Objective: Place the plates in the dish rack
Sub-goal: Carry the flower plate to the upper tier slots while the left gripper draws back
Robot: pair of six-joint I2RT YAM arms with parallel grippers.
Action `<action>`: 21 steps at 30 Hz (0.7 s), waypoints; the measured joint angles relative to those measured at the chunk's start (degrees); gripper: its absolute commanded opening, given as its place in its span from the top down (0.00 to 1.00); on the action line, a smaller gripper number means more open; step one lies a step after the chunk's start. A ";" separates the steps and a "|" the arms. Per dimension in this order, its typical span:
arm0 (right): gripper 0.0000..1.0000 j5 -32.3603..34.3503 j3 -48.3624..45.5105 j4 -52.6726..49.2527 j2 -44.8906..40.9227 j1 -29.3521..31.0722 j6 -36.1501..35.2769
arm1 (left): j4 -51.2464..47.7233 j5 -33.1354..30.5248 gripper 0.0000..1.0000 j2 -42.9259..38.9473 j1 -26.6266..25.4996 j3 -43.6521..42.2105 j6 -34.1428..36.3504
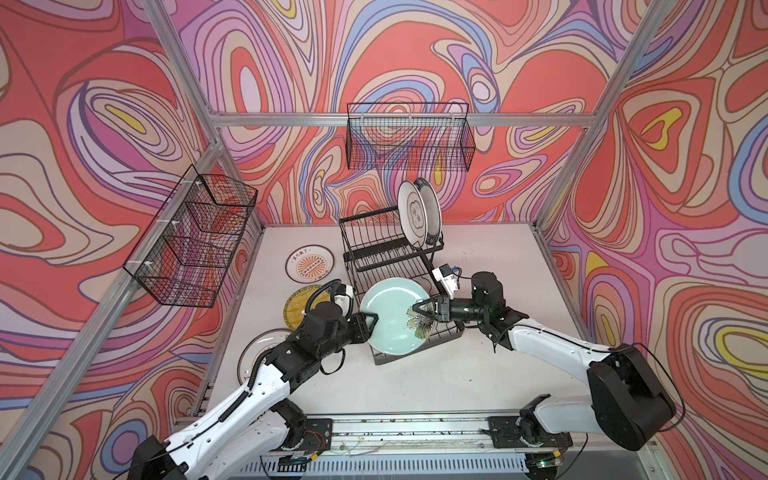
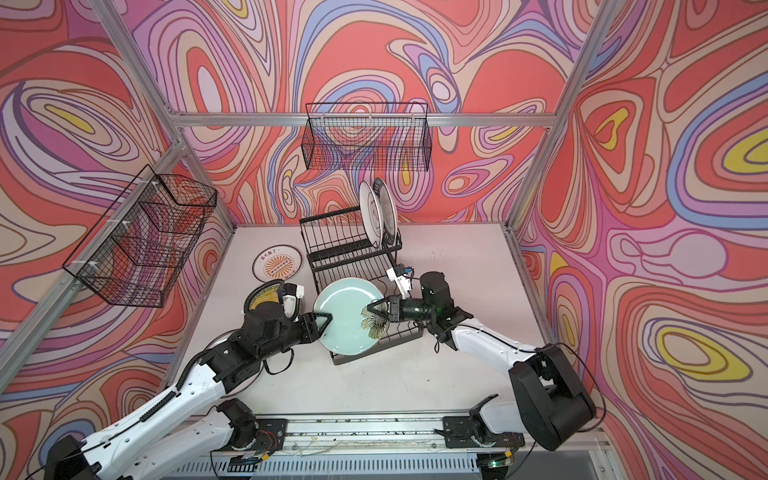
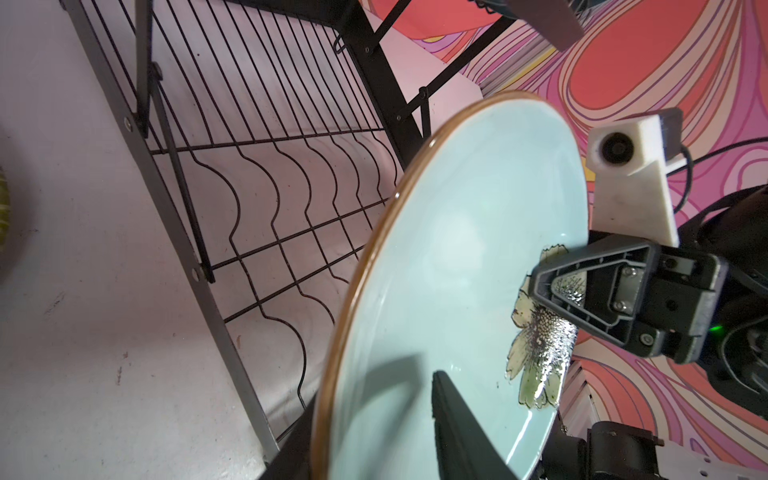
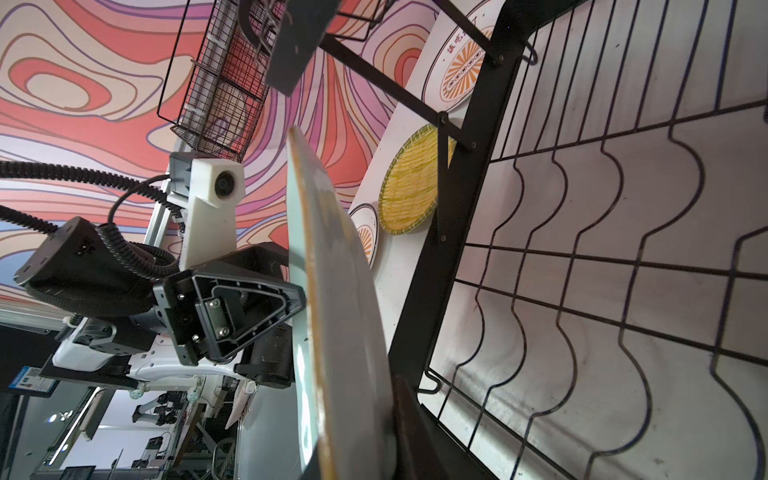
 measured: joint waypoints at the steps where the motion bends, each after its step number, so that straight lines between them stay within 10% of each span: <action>1: 1.00 0.48 0.44 -1.03 -0.59 0.00 -0.50 | 0.00 -0.02 0.59 -0.59 0.00 -0.13 0.02; 21: 1.00 8.44 12.20 -15.82 -7.85 0.00 -11.58 | 1.11 0.00 0.58 -10.82 -0.02 -3.58 0.70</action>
